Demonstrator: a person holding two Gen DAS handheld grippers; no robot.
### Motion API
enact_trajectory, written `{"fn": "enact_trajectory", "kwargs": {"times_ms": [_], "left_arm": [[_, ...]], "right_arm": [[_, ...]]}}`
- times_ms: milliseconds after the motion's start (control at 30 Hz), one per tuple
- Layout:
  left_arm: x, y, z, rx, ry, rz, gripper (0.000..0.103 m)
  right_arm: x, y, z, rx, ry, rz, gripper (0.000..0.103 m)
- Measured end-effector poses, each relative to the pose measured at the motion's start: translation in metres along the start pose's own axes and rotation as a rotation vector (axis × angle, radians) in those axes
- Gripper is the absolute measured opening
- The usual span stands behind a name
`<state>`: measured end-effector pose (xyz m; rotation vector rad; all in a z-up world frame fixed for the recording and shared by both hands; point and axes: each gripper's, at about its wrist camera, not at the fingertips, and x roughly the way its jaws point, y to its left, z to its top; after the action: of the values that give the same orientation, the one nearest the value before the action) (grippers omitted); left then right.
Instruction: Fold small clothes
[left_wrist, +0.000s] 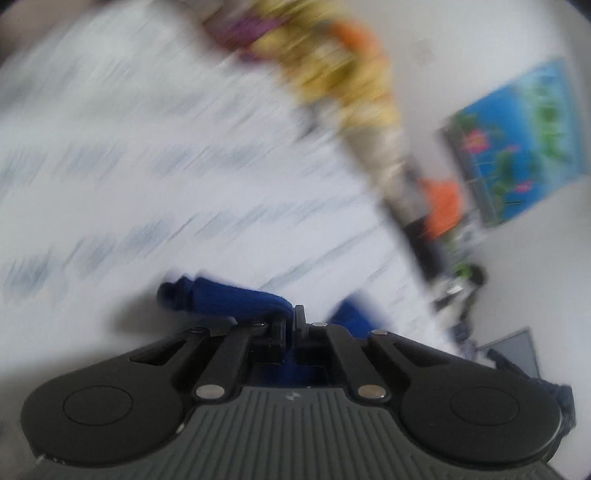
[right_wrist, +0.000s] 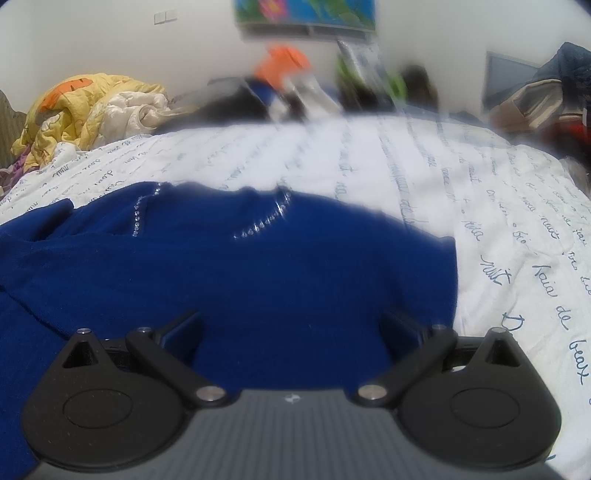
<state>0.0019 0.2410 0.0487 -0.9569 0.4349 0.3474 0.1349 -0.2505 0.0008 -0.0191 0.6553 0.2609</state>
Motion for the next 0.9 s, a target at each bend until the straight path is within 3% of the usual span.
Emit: {"fn": "enact_trajectory", "kwargs": {"times_ms": [67,133,200,233,300,367,433,533,633,700,833,900], "left_arm": [[-0.010,-0.055,0.004,0.137,-0.074,-0.110,0.003],[-0.013,-0.115,-0.016,0.310,-0.083,-0.254,0.002],[-0.010,-0.166,-0.059,0.516,0.001,-0.413,0.003],[-0.006,-0.187,-0.089,0.640,0.089,-0.490,0.004],[0.011,-0.207,-0.150,0.821,0.304,-0.576,0.022],[0.023,-0.197,-0.192,0.872,0.396,-0.544,0.057],[0.028,-0.170,-0.207,0.813,0.382,-0.430,0.077],[0.033,-0.131,-0.200,0.694,0.405,-0.379,0.077],[0.036,-0.105,-0.192,0.686,0.388,-0.340,0.077],[0.030,-0.094,-0.188,0.713,0.324,-0.374,0.079],[0.021,-0.096,-0.194,0.738,0.313,-0.372,0.092],[0.018,-0.095,-0.195,0.741,0.317,-0.379,0.094]], "right_arm": [[0.000,-0.001,0.000,0.010,-0.003,0.006,0.103],[-0.002,-0.005,0.000,0.042,-0.012,0.025,0.103],[-0.004,-0.012,-0.001,0.089,-0.026,0.055,0.103],[-0.005,-0.017,-0.001,0.115,-0.033,0.073,0.103],[-0.008,-0.028,-0.002,0.181,-0.049,0.118,0.103],[-0.011,-0.042,-0.004,0.262,-0.069,0.173,0.103],[-0.013,-0.055,-0.007,0.340,-0.088,0.225,0.103],[-0.015,-0.070,-0.010,0.433,-0.107,0.294,0.103],[-0.014,-0.085,-0.011,0.539,-0.094,0.367,0.103],[-0.012,-0.096,-0.009,0.659,-0.042,0.441,0.103],[-0.003,-0.109,-0.003,0.869,0.120,0.625,0.103],[-0.004,-0.109,-0.001,0.908,0.160,0.655,0.103]]}}
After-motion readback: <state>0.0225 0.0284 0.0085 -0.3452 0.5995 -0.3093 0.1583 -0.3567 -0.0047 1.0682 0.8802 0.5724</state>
